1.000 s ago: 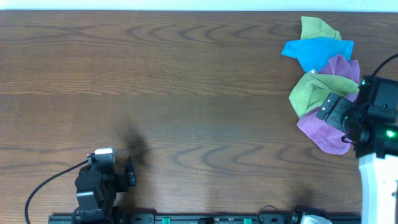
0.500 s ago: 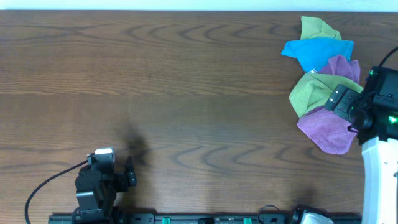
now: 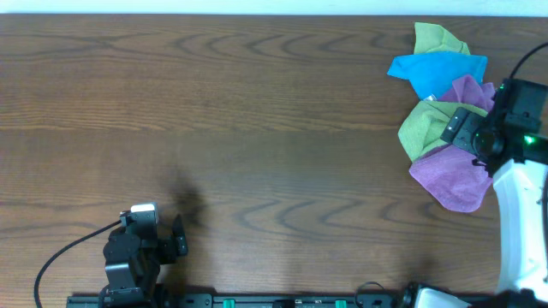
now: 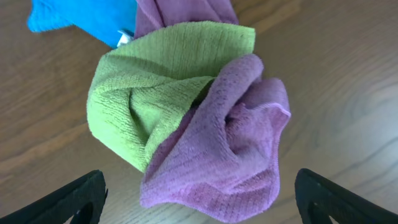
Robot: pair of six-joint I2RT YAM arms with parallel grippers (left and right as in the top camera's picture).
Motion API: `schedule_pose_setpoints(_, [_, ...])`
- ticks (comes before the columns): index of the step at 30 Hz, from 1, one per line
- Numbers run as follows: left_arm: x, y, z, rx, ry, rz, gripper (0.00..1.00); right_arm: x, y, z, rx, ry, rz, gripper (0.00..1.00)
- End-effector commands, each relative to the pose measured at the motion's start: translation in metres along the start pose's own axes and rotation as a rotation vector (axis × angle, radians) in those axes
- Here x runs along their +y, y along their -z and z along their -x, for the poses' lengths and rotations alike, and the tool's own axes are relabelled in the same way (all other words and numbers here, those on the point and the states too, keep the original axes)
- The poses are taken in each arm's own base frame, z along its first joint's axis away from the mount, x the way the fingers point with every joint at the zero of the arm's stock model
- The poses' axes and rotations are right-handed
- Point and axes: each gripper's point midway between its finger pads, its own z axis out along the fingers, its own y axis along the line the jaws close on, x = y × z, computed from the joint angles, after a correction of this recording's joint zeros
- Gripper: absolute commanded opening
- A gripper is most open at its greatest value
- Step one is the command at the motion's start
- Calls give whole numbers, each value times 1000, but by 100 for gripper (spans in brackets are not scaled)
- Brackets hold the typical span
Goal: Fold the cloth
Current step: 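Reach the right gripper to the cloth pile and grasp the purple cloth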
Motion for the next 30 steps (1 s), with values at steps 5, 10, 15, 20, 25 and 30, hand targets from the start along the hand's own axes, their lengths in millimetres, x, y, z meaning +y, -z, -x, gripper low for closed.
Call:
schedule_pose_setpoints(5, [1, -5, -14, 44, -20, 7, 95, -1, -27, -5, 71, -4, -16, 94])
schedule_pose_setpoints(10, [1, -5, -14, 43, -20, 7, 95, 0, -43, -14, 121, 5, -29, 92])
schedule_pose_setpoints(15, [1, -5, -14, 44, -20, 7, 95, -1, -54, -17, 142, -5, -36, 85])
schedule_pose_setpoints(20, [1, -5, -14, 44, -20, 7, 95, -3, -60, -21, 165, -5, -44, 54])
schedule_pose_setpoints(25, [1, -5, -14, 44, -20, 7, 95, -3, -48, -13, 127, -7, -35, 1])
schedule_pose_setpoints(30, [1, -5, -14, 44, -20, 7, 95, -5, -14, 2, 29, -7, -12, 1])
